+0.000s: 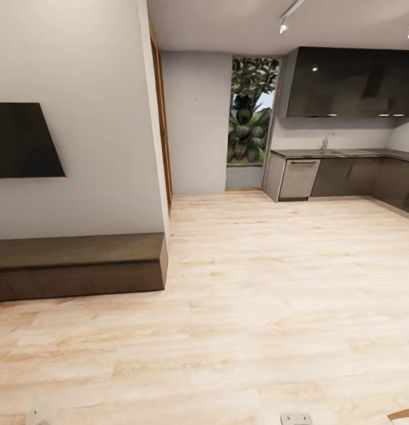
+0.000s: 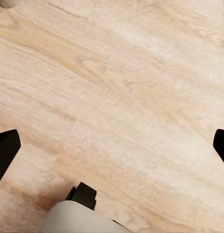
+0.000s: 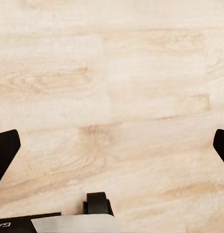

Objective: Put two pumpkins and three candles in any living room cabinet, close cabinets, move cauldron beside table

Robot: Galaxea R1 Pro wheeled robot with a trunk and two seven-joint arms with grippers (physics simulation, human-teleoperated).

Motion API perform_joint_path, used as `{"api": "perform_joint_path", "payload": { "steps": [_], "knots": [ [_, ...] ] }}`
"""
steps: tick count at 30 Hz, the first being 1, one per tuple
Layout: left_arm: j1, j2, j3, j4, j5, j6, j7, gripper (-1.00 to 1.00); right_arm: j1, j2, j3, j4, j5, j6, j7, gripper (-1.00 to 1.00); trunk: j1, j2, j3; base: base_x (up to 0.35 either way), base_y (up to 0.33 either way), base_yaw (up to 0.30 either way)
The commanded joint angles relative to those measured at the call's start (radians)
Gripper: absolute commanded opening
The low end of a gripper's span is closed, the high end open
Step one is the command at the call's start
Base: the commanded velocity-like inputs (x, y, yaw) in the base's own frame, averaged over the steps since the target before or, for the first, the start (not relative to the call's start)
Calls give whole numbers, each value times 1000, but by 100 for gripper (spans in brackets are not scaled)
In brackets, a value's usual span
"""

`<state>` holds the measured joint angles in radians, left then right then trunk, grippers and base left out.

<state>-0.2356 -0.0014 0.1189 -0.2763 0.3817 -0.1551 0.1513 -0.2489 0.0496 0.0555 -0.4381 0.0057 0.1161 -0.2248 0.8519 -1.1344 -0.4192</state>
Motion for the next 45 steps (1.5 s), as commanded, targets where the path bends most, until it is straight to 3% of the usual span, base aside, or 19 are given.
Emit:
{"api": "perform_joint_path", "payload": {
  "steps": [1,45],
  "knots": [
    [-1,0,-1,0,8,-3,1,100,0,-1,6,-2,1,8,-7,100,1,-1,-1,324,135,-9],
    [0,0,-2,0,6,-3,2,100,0,1,6,-2,2,8,-8,100,1,-1,-1,320,103,32]
  ]
}}
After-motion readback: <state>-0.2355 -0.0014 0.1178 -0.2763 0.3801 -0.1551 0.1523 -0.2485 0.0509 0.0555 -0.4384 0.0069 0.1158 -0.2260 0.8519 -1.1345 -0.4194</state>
